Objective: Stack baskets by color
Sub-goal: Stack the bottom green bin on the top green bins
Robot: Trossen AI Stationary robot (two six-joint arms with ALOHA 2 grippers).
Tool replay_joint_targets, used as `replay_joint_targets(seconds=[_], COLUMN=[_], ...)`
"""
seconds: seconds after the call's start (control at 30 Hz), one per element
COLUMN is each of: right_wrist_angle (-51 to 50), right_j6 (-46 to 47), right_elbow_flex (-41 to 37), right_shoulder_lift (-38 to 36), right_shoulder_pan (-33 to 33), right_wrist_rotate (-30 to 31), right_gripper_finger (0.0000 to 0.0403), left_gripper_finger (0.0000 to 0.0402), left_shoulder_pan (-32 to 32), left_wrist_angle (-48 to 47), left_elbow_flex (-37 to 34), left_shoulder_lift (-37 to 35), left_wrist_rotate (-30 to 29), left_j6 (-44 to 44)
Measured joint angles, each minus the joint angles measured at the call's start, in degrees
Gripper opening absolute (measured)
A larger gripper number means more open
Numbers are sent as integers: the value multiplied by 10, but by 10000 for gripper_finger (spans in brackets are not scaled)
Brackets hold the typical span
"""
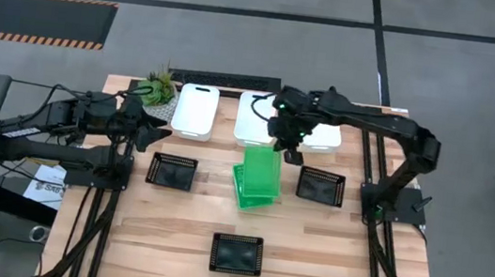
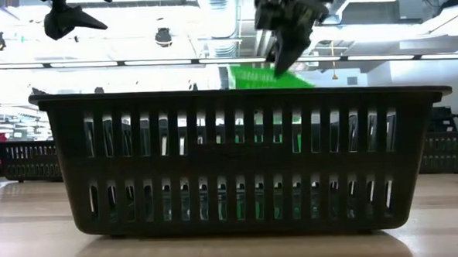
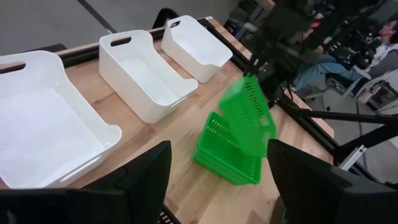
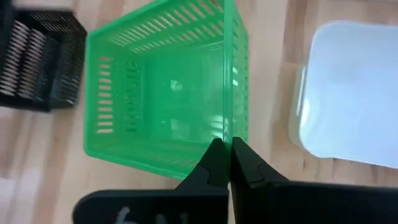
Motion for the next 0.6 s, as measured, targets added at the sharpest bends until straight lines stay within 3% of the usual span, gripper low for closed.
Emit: replay_joint_targets(seconds=[0.27, 0.6], right_wrist_angle=[16, 0], right_j6=[-25, -23], right_elbow_flex=[0, 0], right_shoulder_lift=[64, 73], right_shoulder_pan=[9, 33], right_wrist_rotate=[-2, -1], right_gripper_finger=[11, 22], left_gripper_finger=[254, 254], left_shoulder_pan=[0, 0], left_wrist_angle=[-1, -1], left_elbow_flex=[0, 0], left_shoulder_lift=[0, 0], left_wrist_rotate=[0, -1], left_j6=[6, 35])
